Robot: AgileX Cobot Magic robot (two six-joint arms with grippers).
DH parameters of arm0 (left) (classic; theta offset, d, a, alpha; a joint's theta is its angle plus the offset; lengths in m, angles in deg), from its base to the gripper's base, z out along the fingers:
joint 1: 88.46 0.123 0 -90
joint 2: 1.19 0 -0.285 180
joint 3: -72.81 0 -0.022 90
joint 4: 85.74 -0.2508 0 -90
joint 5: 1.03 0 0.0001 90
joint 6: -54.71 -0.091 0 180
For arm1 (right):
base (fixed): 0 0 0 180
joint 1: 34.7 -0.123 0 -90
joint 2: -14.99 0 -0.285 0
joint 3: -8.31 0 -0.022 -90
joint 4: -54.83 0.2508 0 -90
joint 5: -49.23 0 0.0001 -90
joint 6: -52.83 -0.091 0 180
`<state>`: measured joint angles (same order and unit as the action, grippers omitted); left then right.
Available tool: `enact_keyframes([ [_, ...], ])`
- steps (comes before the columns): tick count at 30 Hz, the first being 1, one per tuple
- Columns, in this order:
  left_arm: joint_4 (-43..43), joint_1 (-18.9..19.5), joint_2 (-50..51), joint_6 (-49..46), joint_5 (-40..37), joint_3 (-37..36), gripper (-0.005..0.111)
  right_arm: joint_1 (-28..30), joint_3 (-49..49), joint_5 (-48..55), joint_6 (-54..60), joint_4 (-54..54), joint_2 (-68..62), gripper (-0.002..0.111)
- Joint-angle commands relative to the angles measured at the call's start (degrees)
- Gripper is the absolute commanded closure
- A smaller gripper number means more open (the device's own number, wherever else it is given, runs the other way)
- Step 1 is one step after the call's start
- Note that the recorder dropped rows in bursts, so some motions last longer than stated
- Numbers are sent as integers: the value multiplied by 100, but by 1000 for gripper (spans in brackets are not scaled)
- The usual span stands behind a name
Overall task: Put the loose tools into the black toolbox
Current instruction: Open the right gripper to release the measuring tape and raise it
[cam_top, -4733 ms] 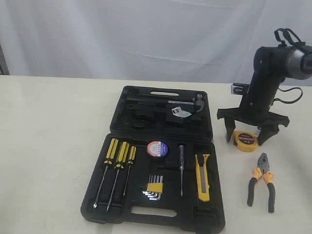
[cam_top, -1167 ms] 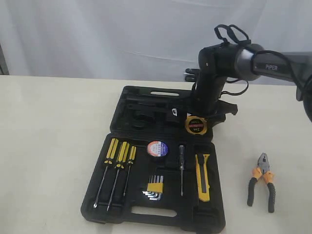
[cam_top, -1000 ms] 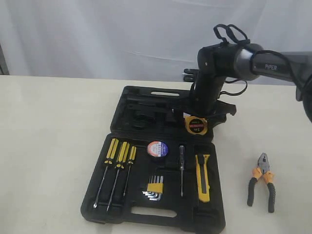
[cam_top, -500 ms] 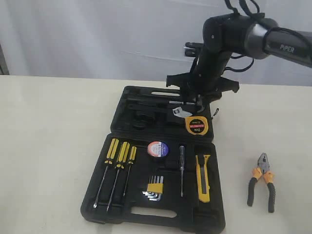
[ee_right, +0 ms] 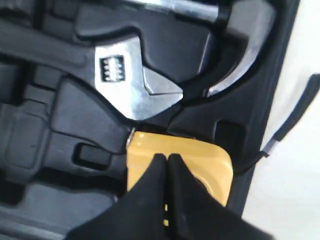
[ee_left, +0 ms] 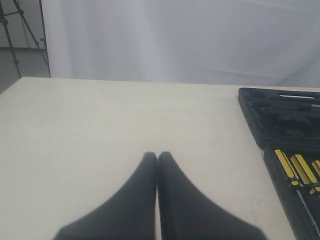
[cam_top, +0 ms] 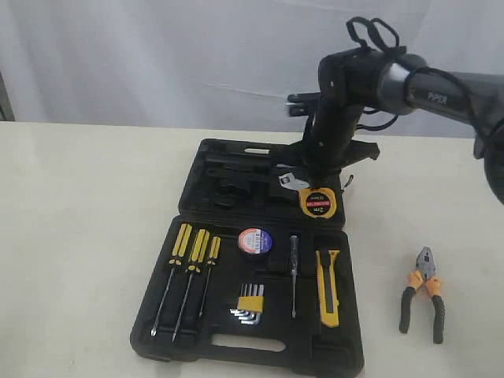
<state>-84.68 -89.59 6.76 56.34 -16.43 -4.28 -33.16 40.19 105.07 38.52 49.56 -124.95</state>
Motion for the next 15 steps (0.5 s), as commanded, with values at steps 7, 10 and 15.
enact_keyframes([
  [7, 14, -12, -16, 11, -5, -12, 107, 162, 11, 145, 210, -70, -425, 109],
  [10, 14, -12, -16, 11, -5, -12, 107, 162, 11, 117, 266, -70, -212, 109],
  [15, 14, -12, -16, 11, -5, -12, 107, 162, 11, 155, 266, -70, -9, 109],
])
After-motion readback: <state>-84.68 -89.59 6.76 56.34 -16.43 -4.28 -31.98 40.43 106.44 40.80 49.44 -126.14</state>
